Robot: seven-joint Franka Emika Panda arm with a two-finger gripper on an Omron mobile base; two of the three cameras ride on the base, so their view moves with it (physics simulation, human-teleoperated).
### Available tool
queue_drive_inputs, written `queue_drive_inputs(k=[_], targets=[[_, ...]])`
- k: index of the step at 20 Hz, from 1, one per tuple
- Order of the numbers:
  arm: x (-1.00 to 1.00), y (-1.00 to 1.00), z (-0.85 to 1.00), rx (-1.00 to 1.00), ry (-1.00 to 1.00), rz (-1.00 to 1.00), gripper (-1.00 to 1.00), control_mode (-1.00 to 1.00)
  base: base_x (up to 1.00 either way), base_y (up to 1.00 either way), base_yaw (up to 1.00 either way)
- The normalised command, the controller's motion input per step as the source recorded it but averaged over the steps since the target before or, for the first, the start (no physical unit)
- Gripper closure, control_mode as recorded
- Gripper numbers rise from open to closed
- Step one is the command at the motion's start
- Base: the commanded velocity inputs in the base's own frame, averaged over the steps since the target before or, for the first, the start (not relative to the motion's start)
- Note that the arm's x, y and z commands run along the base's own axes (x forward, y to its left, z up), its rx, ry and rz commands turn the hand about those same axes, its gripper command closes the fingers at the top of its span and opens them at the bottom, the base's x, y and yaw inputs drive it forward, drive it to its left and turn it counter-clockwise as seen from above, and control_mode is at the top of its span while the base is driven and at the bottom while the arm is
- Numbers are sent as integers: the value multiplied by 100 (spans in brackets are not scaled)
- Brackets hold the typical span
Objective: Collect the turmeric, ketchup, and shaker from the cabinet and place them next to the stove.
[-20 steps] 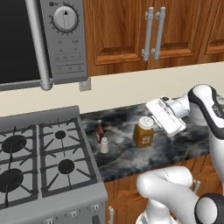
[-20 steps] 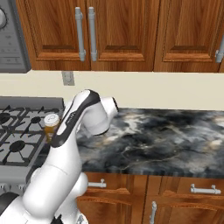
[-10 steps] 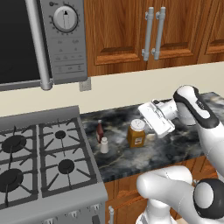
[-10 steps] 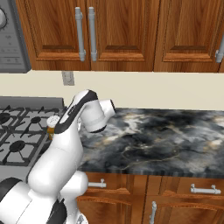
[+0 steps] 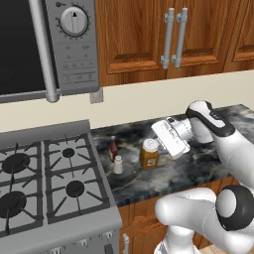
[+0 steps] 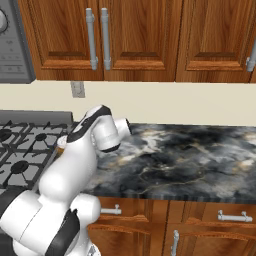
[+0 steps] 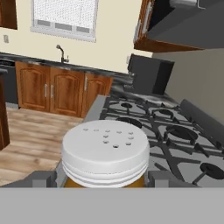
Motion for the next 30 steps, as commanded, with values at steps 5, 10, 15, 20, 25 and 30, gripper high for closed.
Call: queue_drive_inputs(k=[5, 10, 15, 20, 25, 30], targets=[[30, 1, -29, 0, 0, 0, 100, -100, 0, 0, 0], [27, 5, -27, 0, 0, 0, 100, -100, 0, 0, 0], [27, 7, -26, 0, 0, 0, 100, -100, 0, 0, 0], [23, 2, -20, 0, 1, 0, 100, -100, 0, 0, 0], [21, 0, -13, 0, 5, 0, 100, -100, 0, 0, 0], [23, 0, -17, 0, 2, 0, 100, -100, 0, 0, 0]])
